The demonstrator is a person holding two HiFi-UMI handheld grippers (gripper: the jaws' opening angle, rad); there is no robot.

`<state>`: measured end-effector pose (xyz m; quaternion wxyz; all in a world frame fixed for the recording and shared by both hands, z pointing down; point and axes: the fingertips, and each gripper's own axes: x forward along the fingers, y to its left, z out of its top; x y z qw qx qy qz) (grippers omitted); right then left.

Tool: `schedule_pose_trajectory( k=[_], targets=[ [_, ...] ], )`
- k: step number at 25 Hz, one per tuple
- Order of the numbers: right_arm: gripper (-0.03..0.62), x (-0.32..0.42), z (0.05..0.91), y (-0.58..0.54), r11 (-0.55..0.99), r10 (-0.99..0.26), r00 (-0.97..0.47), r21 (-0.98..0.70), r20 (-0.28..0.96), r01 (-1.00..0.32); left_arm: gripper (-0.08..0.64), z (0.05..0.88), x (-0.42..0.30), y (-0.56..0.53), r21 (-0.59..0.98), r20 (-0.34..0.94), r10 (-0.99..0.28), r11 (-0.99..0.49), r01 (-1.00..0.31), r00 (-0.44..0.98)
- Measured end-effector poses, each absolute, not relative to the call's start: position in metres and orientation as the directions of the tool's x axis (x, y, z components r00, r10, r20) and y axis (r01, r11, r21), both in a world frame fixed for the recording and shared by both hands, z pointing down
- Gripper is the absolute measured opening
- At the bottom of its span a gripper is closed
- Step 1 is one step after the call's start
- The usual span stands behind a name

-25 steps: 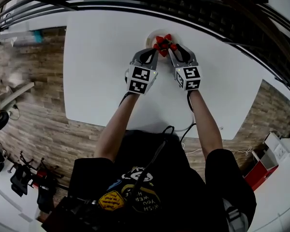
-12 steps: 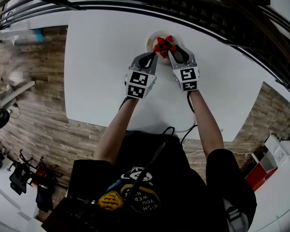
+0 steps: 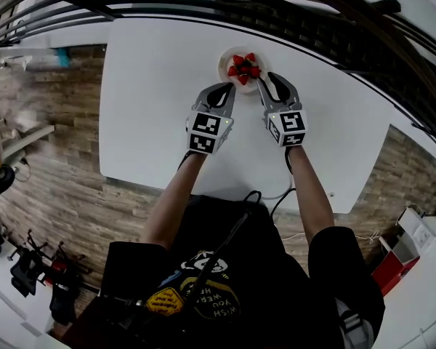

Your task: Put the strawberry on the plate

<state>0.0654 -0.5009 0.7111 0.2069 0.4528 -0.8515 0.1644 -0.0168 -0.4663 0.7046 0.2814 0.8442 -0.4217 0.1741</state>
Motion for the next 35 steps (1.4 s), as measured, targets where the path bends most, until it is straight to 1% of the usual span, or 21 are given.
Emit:
schedule_pose_trajectory(
  k=[3,7,10,14,21,26,30,35],
  targets=[
    [0.090,0.071,0.672,-0.485,0.509,-0.747,-0.492,-0.090,0.447,-0.856,0.000,0.670,-0.017,-0.456,0.296,0.496,-0.643,-0.507,-0.810,0.584],
    [0.063,0.077,0.622,-0.465,0.495,-0.793,-0.494,-0.097,0.357,-0.863,0.000,0.619,-0.019,-0.443,0.233,0.430,-0.703,-0.519,-0.822,0.566],
    [0.040,0.086,0.584,-0.444,0.465,-0.823,-0.487,-0.148,0.290,-0.873,0.000,0.579,-0.014,-0.422,0.201,0.375,-0.735,-0.530,-0.824,0.565],
    [0.003,0.100,0.534,-0.407,0.434,-0.855,-0.475,-0.217,0.207,-0.875,0.000,0.535,-0.014,-0.384,0.209,0.319,-0.763,-0.522,-0.827,0.562],
    [0.003,0.093,0.461,-0.329,0.456,-0.861,-0.497,-0.266,0.112,-0.849,0.000,0.476,-0.033,-0.320,0.206,0.252,-0.811,-0.489,-0.848,0.528],
    [0.003,0.092,0.421,-0.288,0.453,-0.872,-0.485,-0.264,0.068,-0.852,0.000,0.438,-0.031,-0.279,0.191,0.206,-0.800,-0.531,-0.825,0.563],
    [0.003,0.076,0.396,-0.262,0.451,-0.882,-0.471,-0.242,0.028,-0.859,0.000,0.407,-0.039,-0.257,0.134,0.162,-0.791,-0.575,-0.807,0.590],
    [0.003,0.049,0.360,-0.208,0.453,-0.888,-0.460,-0.201,-0.011,-0.869,0.000,0.380,-0.057,-0.205,0.129,0.136,-0.785,-0.590,-0.797,0.604]
  ],
)
